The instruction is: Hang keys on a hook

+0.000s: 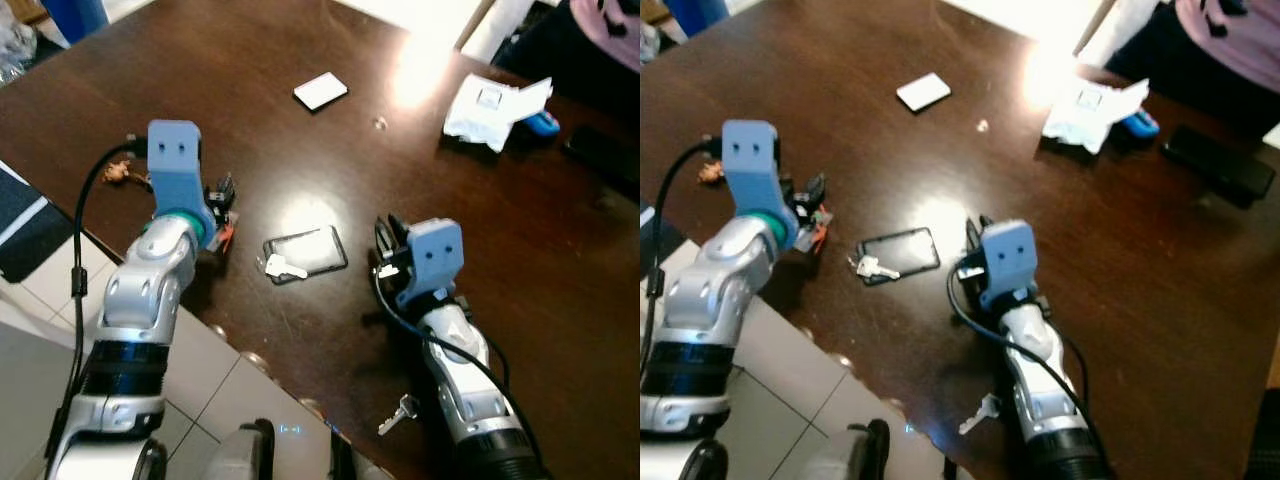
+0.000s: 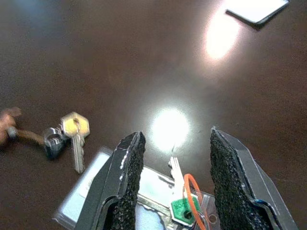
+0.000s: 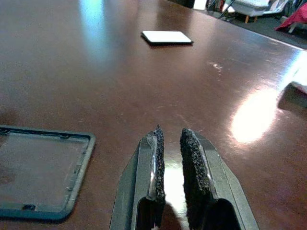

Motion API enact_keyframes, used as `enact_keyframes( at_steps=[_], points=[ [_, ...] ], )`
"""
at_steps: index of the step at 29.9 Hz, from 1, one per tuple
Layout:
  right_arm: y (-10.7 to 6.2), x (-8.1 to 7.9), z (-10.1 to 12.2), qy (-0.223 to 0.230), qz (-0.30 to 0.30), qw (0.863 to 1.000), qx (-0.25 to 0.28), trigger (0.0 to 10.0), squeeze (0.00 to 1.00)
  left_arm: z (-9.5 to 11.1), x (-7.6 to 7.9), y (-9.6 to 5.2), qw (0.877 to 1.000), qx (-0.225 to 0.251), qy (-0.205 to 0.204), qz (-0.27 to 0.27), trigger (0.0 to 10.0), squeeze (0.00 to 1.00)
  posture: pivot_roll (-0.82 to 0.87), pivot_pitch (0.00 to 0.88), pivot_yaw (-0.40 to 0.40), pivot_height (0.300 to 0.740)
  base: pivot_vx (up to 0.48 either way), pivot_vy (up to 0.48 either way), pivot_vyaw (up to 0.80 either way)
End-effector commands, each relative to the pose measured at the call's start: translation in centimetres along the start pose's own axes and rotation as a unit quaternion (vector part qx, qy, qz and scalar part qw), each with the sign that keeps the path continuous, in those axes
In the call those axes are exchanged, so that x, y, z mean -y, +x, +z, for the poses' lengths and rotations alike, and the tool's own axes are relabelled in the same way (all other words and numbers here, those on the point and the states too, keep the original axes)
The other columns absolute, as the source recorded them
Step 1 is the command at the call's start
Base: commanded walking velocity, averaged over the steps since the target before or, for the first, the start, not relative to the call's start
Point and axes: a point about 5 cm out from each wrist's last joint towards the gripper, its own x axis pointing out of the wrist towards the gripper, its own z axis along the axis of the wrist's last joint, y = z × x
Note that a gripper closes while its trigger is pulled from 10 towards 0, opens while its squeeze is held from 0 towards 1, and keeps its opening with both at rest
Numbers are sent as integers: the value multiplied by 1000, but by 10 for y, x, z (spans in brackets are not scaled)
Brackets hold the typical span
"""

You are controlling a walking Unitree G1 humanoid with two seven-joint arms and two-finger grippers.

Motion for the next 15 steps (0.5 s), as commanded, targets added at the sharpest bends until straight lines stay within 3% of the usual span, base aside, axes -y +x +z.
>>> enact_keyframes(
  at_steps=[1,5,15],
  points=[
    [-5,-2,-4,0,4,1000,-11,10000,0,-3,2,-3,1000,-6,6,-10,10000,0,41,248,95,740,0,0,0],
    [-7,-1,-7,-2,2,1000,-15,10000,0,-5,8,-19,996,-28,42,-74,10000,0,46,246,98,740,0,0,0],
    [-8,-2,-8,-2,0,1000,-18,10000,0,-28,18,-22,995,-80,36,-56,10000,0,42,236,102,740,0,0,0]
  ],
)
